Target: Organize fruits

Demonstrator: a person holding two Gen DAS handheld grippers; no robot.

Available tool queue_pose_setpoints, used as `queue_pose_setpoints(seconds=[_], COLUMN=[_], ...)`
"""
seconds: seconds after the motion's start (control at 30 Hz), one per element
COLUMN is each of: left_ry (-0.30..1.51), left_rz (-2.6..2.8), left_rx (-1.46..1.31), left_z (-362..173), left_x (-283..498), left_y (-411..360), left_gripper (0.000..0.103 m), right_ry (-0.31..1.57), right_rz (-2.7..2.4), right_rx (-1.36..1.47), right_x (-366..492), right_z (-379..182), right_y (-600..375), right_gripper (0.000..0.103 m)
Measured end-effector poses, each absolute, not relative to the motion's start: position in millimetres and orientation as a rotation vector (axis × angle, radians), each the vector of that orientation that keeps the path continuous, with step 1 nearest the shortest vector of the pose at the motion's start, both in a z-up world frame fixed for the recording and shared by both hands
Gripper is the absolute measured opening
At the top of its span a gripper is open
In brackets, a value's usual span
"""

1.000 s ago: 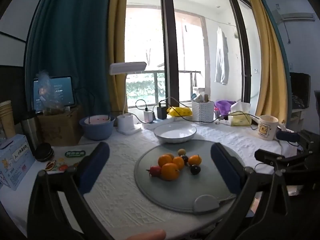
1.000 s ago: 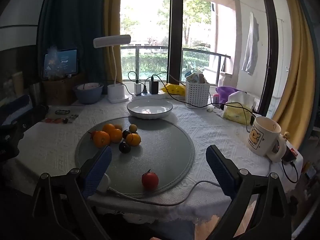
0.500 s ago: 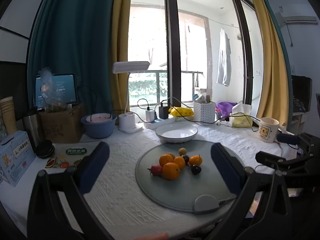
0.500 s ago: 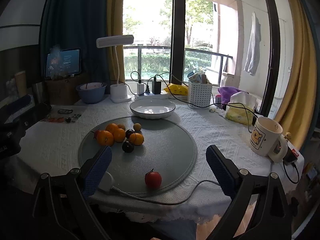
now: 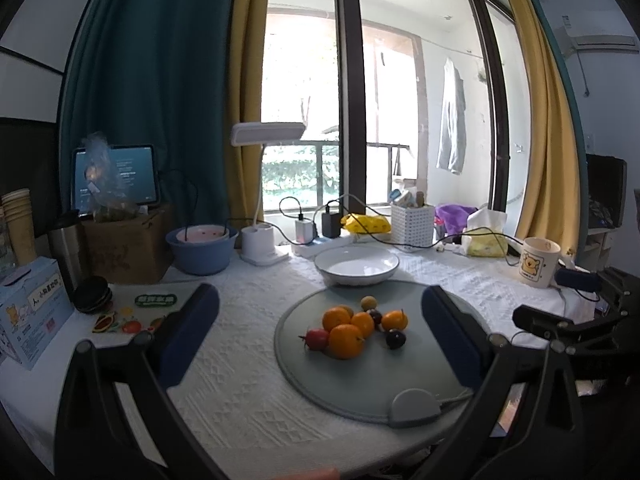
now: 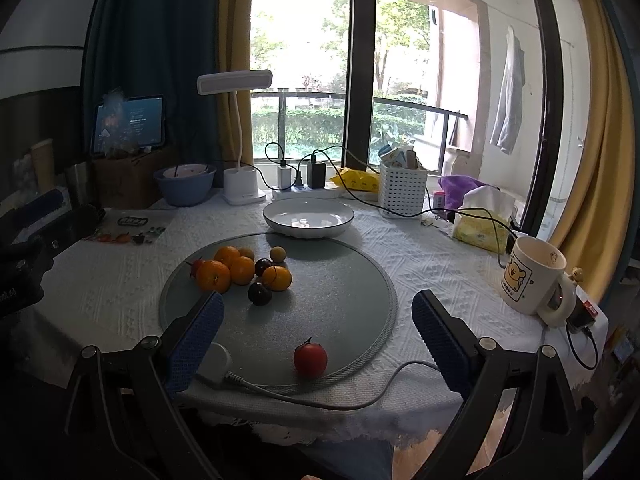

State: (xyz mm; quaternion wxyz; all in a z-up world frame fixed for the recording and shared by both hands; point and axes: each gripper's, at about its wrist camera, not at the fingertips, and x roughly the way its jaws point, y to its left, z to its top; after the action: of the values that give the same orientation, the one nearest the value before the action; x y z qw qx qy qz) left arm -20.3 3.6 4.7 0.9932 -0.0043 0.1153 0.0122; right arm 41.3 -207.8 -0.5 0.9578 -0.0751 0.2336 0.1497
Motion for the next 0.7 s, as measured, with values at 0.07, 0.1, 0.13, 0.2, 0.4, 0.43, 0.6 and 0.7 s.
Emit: queue_pose_setpoints(seconds=[0.07, 0.1, 0.13, 0.2, 0.4, 0.43, 0.6, 0.7], left_ry=[0.230, 0.230, 0.229, 0.231, 0.231, 0.231, 0.232, 0.231], left_rz=[0.025, 0.025, 0.025, 0.025, 0.025, 0.024, 0.025, 0.024], left_rx=[-0.009, -0.009, -0.009, -0.010, -0.010, -0.009, -0.009, -0.008], left_z=[4.6, 4.6, 4.7, 4.8, 5.0, 4.9, 4.7, 4.3], left_x=[-20.8, -20.9, -20.9, -20.5, -20.3, -20.5, -20.4, -21.2], left_y=[3.5, 3.6, 3.6, 3.7, 4.0, 4.0, 3.9, 3.5], left_gripper=[0.102, 0.102, 0.102, 0.102, 0.102, 0.102, 0.102, 0.102], right_ry=[0.474, 0.474, 0.474, 0.473, 0.473, 0.474, 0.476, 0.478], right_rz=[0.304, 0.304, 0.303, 0.302, 0.304, 0.303, 0.306, 0.306], right_rx=[-0.153, -0.153, -0.153, -0.153, -0.153, -0.152, -0.144, -0.141], right_x=[41.1, 41.1, 41.1, 41.0, 41.0, 41.2, 41.1, 40.8], right_z=[-0.3, -0.2, -0.1, -0.1, -0.3, -0.3, -0.1, -0.2], right_y=[-207.0, -206.9, -206.7, -206.7, -207.0, -206.9, -206.9, -206.4], right_gripper=[0.098, 0.098, 0.098, 0.098, 0.098, 0.098, 0.098, 0.098])
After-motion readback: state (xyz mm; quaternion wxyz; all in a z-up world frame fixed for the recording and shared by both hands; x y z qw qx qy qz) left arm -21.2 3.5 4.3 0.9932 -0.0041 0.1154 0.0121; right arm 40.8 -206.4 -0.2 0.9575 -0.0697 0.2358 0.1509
